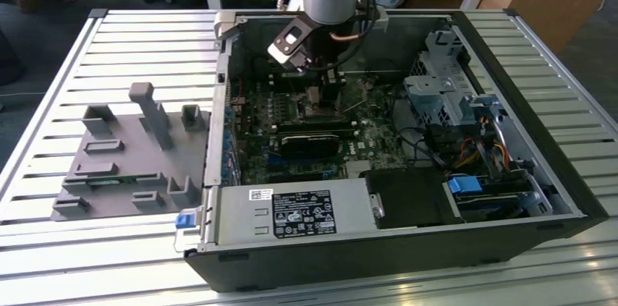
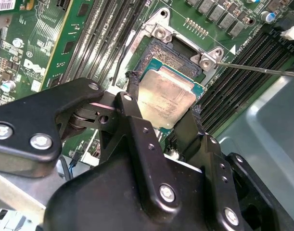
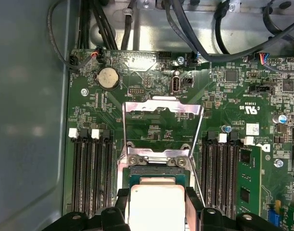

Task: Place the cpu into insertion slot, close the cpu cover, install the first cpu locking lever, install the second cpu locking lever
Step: 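Place the cpu into insertion slot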

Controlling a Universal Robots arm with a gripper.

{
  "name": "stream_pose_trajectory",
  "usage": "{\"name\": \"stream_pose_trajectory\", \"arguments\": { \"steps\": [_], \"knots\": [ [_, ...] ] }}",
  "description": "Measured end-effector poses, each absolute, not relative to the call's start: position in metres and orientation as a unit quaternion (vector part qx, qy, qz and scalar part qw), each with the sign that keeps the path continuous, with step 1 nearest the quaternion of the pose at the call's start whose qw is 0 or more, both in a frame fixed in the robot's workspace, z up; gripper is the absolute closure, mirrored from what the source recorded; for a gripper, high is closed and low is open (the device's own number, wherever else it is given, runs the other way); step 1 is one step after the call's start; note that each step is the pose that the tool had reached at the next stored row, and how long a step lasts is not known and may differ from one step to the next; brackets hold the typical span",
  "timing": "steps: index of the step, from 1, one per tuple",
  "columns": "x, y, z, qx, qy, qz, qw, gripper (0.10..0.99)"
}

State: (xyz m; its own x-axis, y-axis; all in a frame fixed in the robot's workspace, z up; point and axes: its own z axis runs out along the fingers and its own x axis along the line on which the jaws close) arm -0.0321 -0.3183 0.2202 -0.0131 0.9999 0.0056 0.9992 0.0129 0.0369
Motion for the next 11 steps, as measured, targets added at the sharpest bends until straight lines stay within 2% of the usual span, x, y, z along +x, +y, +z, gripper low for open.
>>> {"name": "stream_pose_trajectory", "arguments": {
  "steps": [11],
  "knots": [
    [-0.0321,-0.3177,0.2154,0.704,0.71,0.015,0.011,0.545]
  ]
}}
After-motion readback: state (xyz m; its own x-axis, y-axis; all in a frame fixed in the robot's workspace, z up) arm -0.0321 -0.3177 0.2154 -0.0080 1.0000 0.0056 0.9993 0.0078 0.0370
